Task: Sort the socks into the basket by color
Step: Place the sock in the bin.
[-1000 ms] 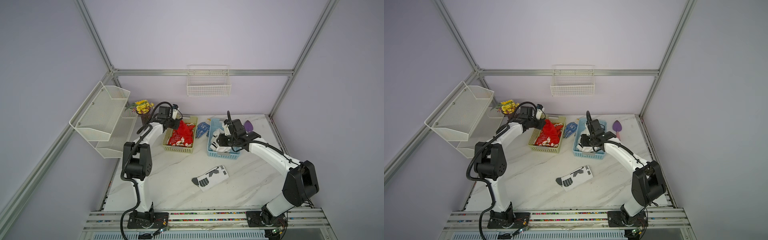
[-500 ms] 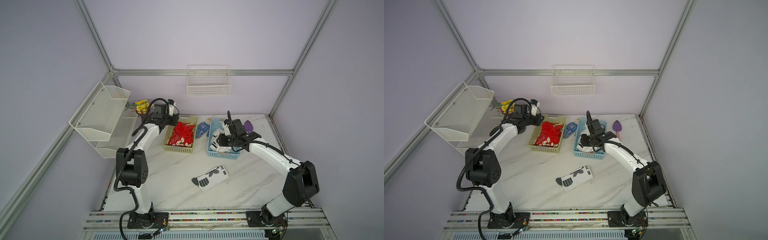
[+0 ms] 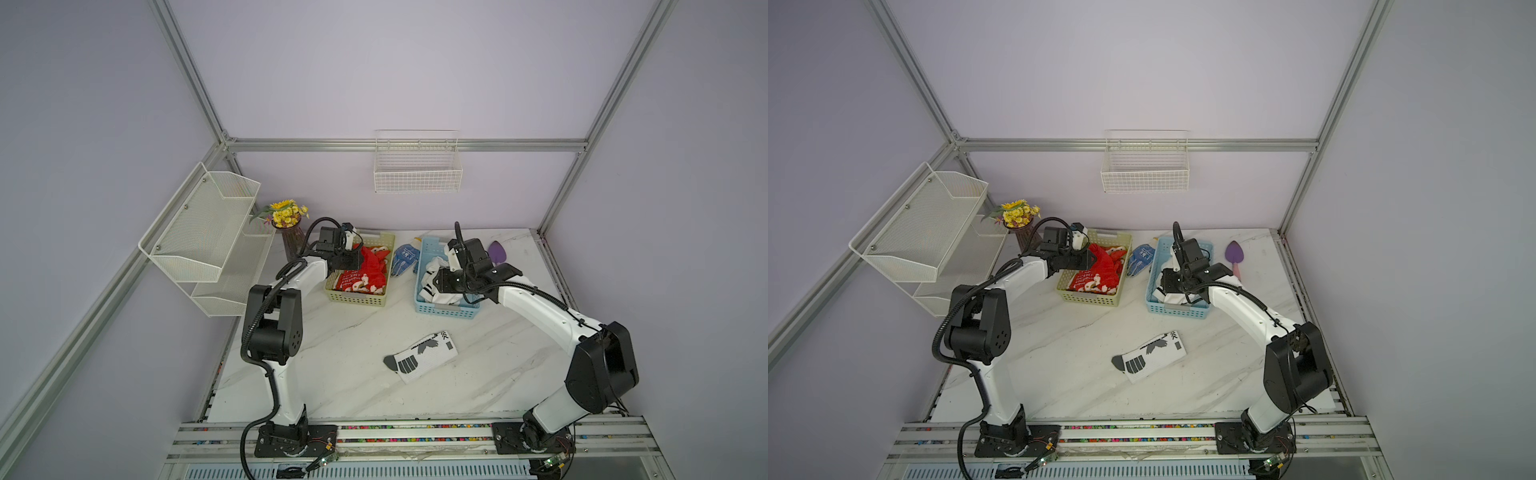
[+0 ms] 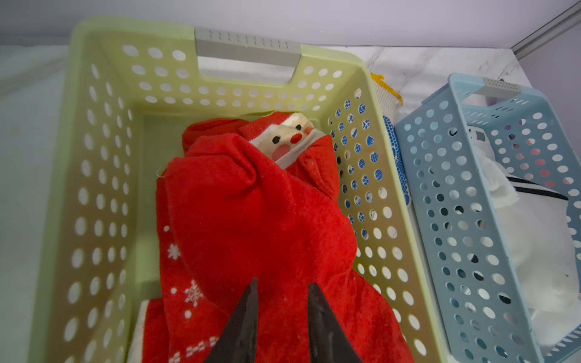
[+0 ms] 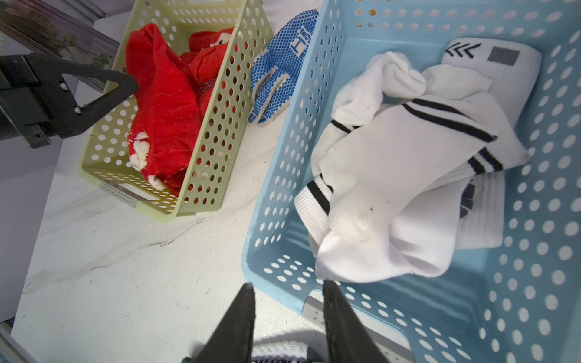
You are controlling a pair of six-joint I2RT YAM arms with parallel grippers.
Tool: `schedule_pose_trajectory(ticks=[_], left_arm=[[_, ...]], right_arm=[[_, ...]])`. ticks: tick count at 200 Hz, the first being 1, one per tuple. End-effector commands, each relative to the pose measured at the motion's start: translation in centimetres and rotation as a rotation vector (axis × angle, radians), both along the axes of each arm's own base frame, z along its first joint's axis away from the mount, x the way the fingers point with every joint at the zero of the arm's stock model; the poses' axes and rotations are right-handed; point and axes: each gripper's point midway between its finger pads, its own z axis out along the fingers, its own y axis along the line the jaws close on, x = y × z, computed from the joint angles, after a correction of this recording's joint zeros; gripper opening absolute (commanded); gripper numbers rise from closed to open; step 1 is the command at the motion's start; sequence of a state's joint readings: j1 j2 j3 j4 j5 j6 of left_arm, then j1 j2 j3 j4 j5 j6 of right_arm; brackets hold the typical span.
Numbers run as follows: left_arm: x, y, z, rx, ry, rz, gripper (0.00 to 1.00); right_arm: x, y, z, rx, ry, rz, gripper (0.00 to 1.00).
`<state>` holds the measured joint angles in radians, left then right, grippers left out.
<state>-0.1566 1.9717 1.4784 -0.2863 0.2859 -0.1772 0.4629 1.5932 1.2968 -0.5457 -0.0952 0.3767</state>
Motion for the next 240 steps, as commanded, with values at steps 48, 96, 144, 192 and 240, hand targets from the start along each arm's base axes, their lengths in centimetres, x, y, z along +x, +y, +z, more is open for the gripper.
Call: schedule_pose_trajectory(ticks=[48, 96, 144, 192, 240], left_arm=[[0.7, -1.4, -1.6, -0.007, 0.018, 0.003, 0.28], [0.5, -1.0, -3.1, 0.054, 0.075, 0.037, 0.28], [0.4, -0.7, -4.5, 0.068, 0.123, 0.075, 0.28], [0.3, -1.4, -1.0, 0.024, 0.07, 0.076, 0.28], [-0.7, -2.2, 4.8, 0.002, -0.033, 0.064, 0.31]], right_arm=[[-0.4, 0.0, -0.1, -0.002, -0.002, 0.005, 0.39], [-0.5, 0.1, -0.2, 0.001, -0.002, 0.007, 0.39], [-0.6, 0.2, -0.3, 0.008, 0.002, 0.011, 0.39], [-2.0, 0.2, 0.2, 0.02, 0.006, 0.014, 0.4], [-6.1, 0.0, -0.2, 0.017, 0.032, -0.007, 0.45]])
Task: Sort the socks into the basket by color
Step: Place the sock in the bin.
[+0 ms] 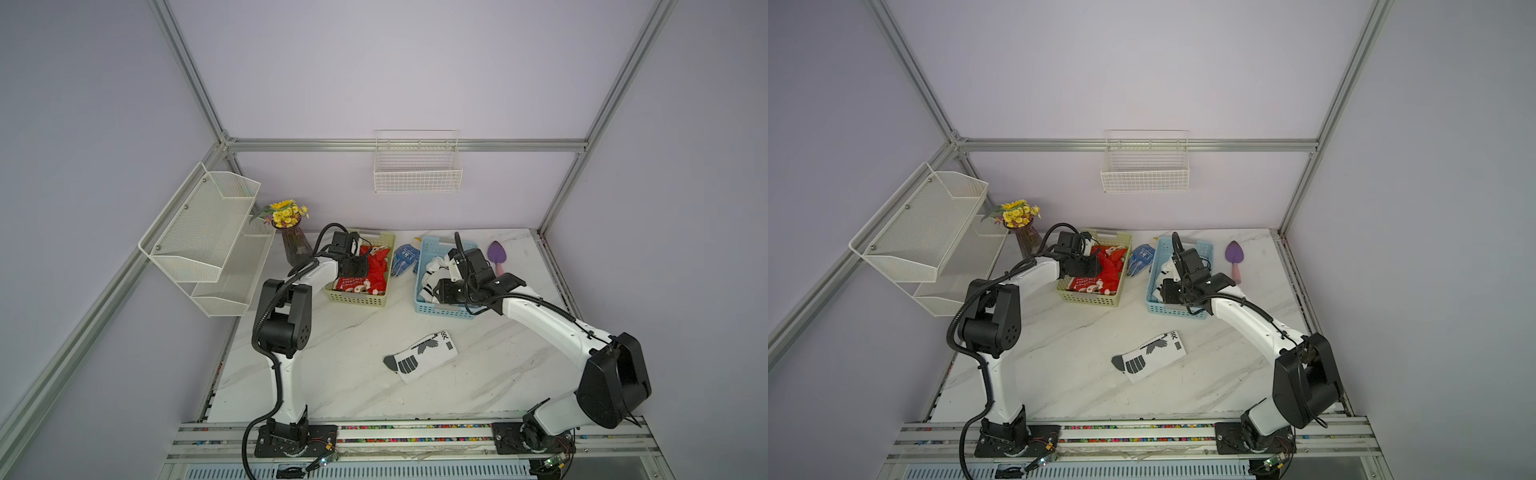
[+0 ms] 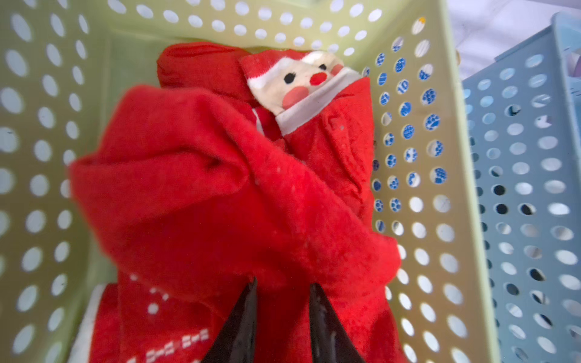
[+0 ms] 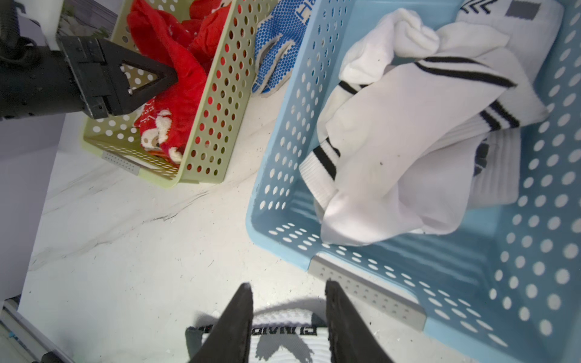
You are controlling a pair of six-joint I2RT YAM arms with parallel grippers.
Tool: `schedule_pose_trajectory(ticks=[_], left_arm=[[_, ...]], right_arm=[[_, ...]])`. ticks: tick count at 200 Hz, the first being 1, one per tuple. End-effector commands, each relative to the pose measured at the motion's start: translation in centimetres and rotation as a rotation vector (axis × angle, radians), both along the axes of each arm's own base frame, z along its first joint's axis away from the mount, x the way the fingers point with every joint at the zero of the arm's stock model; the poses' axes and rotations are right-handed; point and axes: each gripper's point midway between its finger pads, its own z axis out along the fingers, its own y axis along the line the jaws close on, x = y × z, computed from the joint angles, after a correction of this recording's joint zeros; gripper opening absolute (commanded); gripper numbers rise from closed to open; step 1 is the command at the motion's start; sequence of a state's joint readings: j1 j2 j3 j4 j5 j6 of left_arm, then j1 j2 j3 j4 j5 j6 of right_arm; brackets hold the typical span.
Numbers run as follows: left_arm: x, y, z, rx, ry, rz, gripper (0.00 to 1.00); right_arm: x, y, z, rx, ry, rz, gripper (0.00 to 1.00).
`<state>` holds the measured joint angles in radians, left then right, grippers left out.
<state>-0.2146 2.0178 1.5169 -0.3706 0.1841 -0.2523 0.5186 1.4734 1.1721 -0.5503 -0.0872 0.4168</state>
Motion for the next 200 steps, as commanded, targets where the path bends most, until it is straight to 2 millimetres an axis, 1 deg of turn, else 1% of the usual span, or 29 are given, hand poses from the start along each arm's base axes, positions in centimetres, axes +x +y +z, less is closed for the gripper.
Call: schedule_pose_trajectory(ticks=[1, 12, 22, 23, 25, 37, 51, 71, 91, 98, 104, 108, 129, 162, 167, 174, 189, 199, 200], left_arm=[[0.1, -1.0, 7.3, -0.039, -0.139, -0.003, 0.32], [-0.2, -1.0, 8.5, -0.039, -0.16, -0.002, 0.32], [-0.6, -1.0, 9.3, -0.04, -0.171, -0.002, 0.32], [-0.6, -1.0, 9.4, -0.04, -0.172, -0.002, 0.32], [-0.7, -1.0, 9.5, -0.041, -0.175, -0.002, 0.32], [-1.2, -1.1, 10.4, -0.042, -0.186, -0.005, 0.33], [-1.9, -1.1, 11.0, -0.038, -0.195, 0.001, 0.33], [-2.9, -0.8, 11.4, -0.035, -0.197, 0.013, 0.33], [-4.1, -0.3, 11.8, -0.037, -0.195, 0.03, 0.33], [-4.6, 0.0, 12.0, -0.037, -0.196, 0.038, 0.33], [-5.0, 0.1, 12.3, -0.039, -0.201, 0.043, 0.33], [-5.3, 0.2, 12.3, -0.038, -0.198, 0.044, 0.33], [-6.8, 0.8, 12.9, -0.036, -0.206, 0.06, 0.33], [-8.8, 1.9, 13.5, -0.024, -0.22, 0.085, 0.33], [-9.1, 2.0, 13.6, -0.025, -0.222, 0.085, 0.34], [-9.5, 2.1, 13.6, -0.023, -0.223, 0.09, 0.34], [-10.0, 2.6, 14.0, -0.02, -0.23, 0.105, 0.34], [-10.2, 2.8, 13.6, -0.014, -0.221, 0.114, 0.34], [-10.5, 2.9, 14.2, -0.018, -0.236, 0.115, 0.33]], right_arm=[[-2.1, -0.4, 0.2, 0.005, 0.013, -0.029, 0.45], [-3.1, -0.3, -0.2, 0.005, 0.026, -0.027, 0.47], [-3.9, -0.1, -1.1, -0.006, 0.051, -0.026, 0.47], [-4.0, -0.1, -0.7, 0.001, 0.039, -0.026, 0.47], [-4.3, -0.1, -0.4, 0.006, 0.033, -0.025, 0.48], [-5.3, 0.3, -0.5, 0.004, 0.038, -0.017, 0.48], [-6.5, 0.8, -0.9, -0.002, 0.054, -0.009, 0.49], [-8.1, 2.2, -1.6, -0.018, 0.073, 0.015, 0.49], [-9.8, 4.1, -2.5, -0.046, 0.089, 0.046, 0.5], [-10.5, 5.0, -2.7, -0.05, 0.092, 0.063, 0.51], [-11.0, 5.7, -2.7, -0.045, 0.09, 0.077, 0.51], [-11.3, 6.2, -3.6, -0.065, 0.106, 0.086, 0.51], [-13.0, 8.7, -5.2, -0.119, 0.123, 0.137, 0.51], [-14.9, 12.3, -7.4, -0.184, 0.14, 0.225, 0.51], [-15.1, 12.7, -7.6, -0.191, 0.144, 0.236, 0.52], [-15.4, 13.0, -8.4, -0.213, 0.154, 0.249, 0.52], [-15.8, 13.7, -9.3, -0.238, 0.163, 0.27, 0.52], [-15.8, 14.1, -9.8, -0.246, 0.168, 0.279, 0.52], [-15.8, 14.1, -9.9, -0.248, 0.169, 0.28, 0.52]])
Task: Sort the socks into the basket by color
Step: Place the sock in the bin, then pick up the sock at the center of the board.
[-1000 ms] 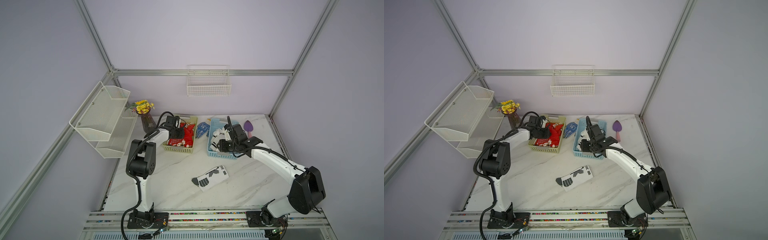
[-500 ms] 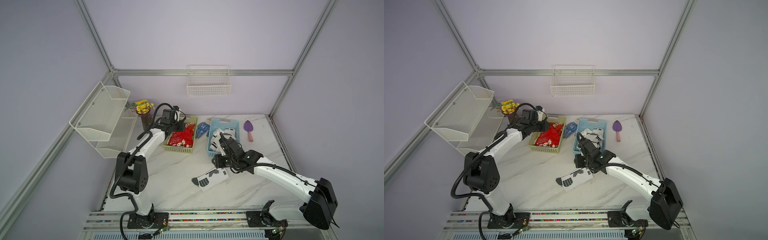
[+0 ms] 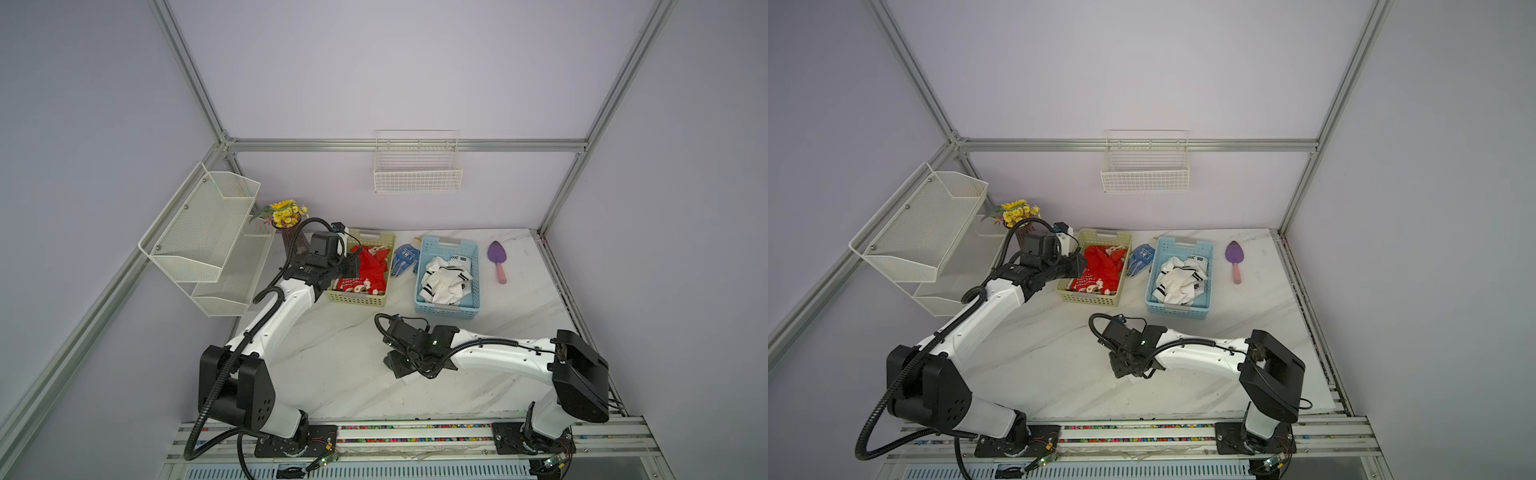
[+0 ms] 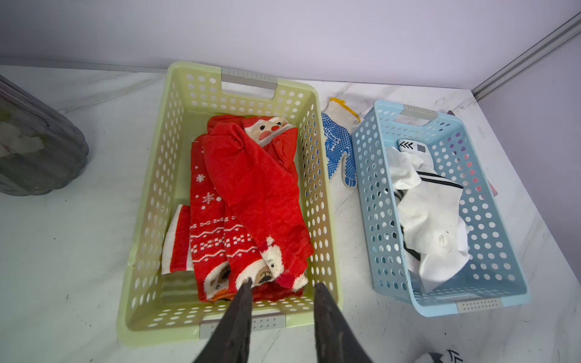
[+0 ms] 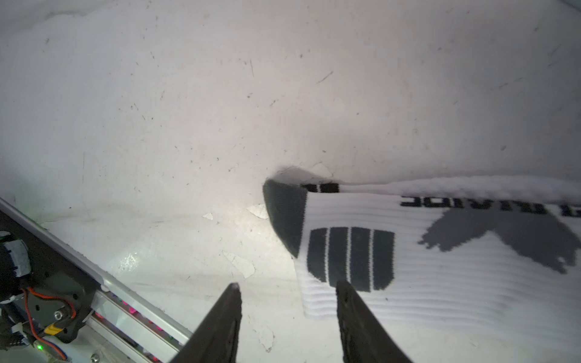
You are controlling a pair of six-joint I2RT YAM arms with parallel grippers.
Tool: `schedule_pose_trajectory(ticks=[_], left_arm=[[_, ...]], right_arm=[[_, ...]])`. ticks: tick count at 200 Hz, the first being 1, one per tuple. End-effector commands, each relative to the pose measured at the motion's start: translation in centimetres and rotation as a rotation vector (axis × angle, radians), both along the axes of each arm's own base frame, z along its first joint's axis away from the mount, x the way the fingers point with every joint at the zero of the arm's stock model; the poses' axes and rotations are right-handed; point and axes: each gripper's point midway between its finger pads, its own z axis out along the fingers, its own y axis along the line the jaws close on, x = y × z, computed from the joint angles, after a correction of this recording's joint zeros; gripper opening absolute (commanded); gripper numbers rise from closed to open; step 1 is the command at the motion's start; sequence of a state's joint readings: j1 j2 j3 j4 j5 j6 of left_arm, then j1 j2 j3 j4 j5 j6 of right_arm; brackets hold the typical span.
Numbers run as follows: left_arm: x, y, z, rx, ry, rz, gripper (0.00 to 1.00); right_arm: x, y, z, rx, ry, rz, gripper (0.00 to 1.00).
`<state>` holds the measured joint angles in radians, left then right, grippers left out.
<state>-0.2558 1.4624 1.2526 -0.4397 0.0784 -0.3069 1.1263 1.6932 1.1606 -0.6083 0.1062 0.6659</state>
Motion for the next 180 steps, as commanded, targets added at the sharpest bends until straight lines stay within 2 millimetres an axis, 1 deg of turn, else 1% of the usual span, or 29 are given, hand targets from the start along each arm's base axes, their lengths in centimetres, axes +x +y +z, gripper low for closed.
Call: schedule_pose_trajectory(ticks=[1, 11, 49, 75, 117, 149, 180], left_arm=[[-1.2, 0.9, 1.1, -0.006, -0.027, 0.043, 0.33], [-1.6, 1.2, 1.6, -0.007, -0.038, 0.053, 0.34], [-2.8, 2.2, 2.0, -0.007, -0.046, 0.086, 0.34], [-3.5, 2.6, 2.6, -0.015, -0.064, 0.098, 0.34], [-4.0, 3.1, 2.7, -0.016, -0.07, 0.109, 0.34], [-4.3, 3.6, 2.6, -0.015, -0.072, 0.119, 0.34], [-4.5, 3.9, 2.6, -0.018, -0.074, 0.13, 0.34]], right_arm=[[0.2, 0.6, -0.4, -0.023, -0.008, -0.005, 0.52], [0.2, 0.8, -0.8, -0.031, -0.003, 0.0, 0.52], [0.4, 0.9, -2.0, -0.075, 0.007, -0.002, 0.52], [0.7, 1.2, -2.7, -0.095, 0.003, 0.006, 0.52], [1.1, 1.4, -4.6, -0.159, 0.011, 0.019, 0.52], [1.3, 1.1, -5.3, -0.181, 0.016, 0.015, 0.52], [1.3, 0.9, -6.0, -0.194, 0.032, 0.012, 0.48]])
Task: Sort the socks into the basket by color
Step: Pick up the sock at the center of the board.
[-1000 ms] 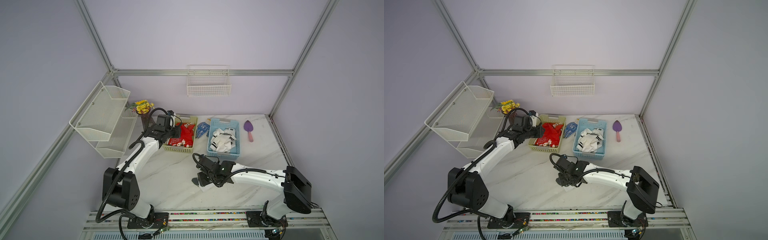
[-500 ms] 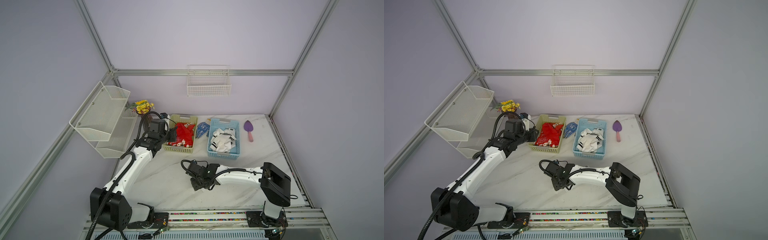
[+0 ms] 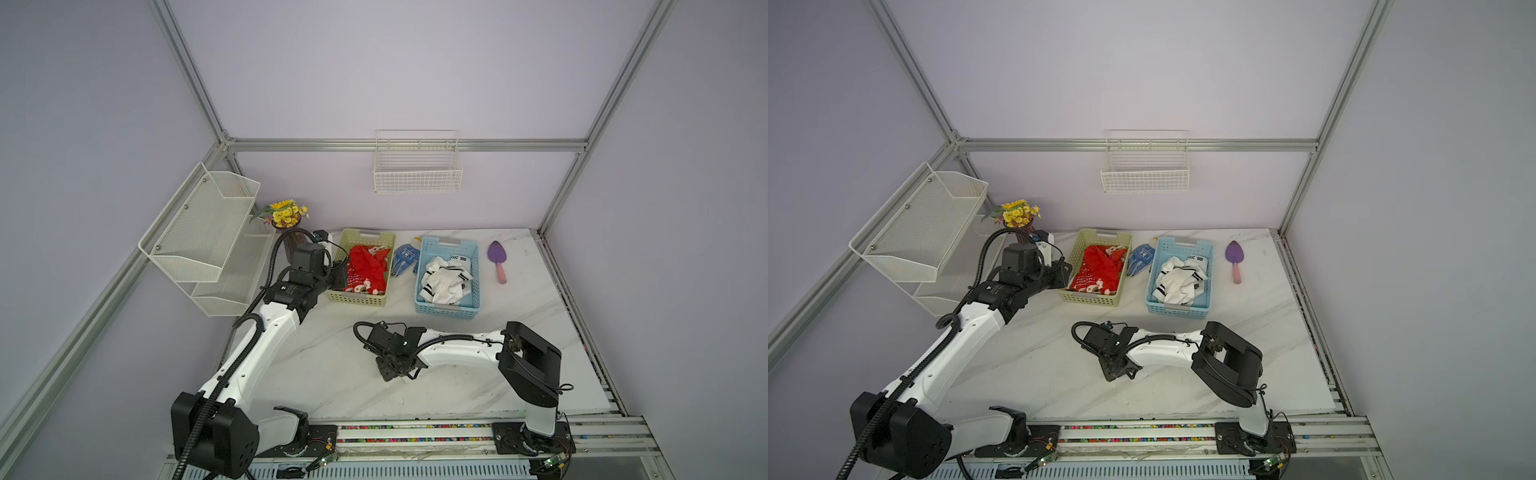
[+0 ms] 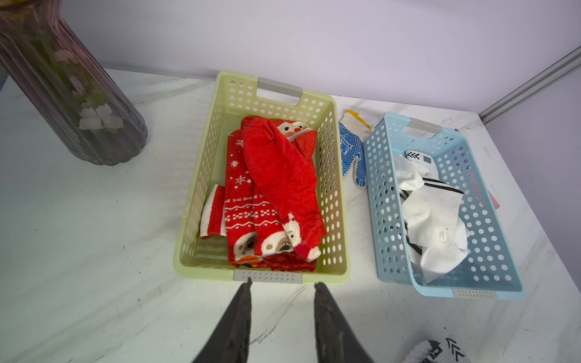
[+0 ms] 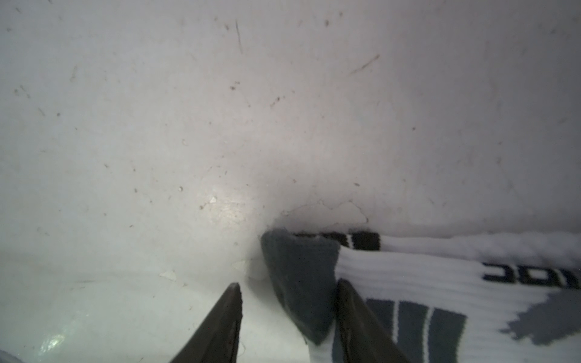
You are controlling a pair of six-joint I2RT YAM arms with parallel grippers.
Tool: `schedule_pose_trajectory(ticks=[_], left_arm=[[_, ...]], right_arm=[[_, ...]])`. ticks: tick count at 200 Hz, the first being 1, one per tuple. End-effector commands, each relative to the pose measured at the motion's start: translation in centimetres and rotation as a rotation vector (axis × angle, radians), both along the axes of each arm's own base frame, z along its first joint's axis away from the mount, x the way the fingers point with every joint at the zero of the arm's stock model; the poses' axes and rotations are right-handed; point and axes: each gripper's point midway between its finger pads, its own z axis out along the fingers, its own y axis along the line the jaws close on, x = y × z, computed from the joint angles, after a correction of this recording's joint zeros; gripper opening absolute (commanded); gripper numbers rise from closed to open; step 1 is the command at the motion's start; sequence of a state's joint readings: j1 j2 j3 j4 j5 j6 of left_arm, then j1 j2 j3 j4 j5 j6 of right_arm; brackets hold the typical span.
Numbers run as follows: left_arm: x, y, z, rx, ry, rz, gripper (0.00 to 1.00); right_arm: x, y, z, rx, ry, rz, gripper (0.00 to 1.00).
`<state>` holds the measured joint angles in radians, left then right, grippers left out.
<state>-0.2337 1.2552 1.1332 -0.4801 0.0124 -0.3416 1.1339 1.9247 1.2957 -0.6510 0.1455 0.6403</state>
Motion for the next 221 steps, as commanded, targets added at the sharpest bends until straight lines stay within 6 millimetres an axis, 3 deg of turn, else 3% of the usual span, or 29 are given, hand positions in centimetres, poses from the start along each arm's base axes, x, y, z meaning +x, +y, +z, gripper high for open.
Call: schedule_pose_trajectory(ticks=[1, 63, 98, 221], left_arm=[[-0.4, 0.7, 0.7, -0.017, -0.029, 0.033, 0.34], [-0.7, 1.2, 1.3, -0.018, -0.047, 0.04, 0.34], [-0.8, 1.1, 0.6, -0.019, -0.031, 0.04, 0.34], [-0.9, 0.8, -0.4, -0.042, -0.013, 0.034, 0.34]], right_arm=[[0.2, -0.7, -1.2, -0.046, 0.012, -0.006, 0.48], [0.1, -0.7, -1.9, -0.055, 0.025, 0.009, 0.27], [0.1, -0.6, -1.7, -0.046, 0.024, 0.02, 0.17], [0.6, 0.7, 8.0, 0.215, -0.073, 0.021, 0.03]])
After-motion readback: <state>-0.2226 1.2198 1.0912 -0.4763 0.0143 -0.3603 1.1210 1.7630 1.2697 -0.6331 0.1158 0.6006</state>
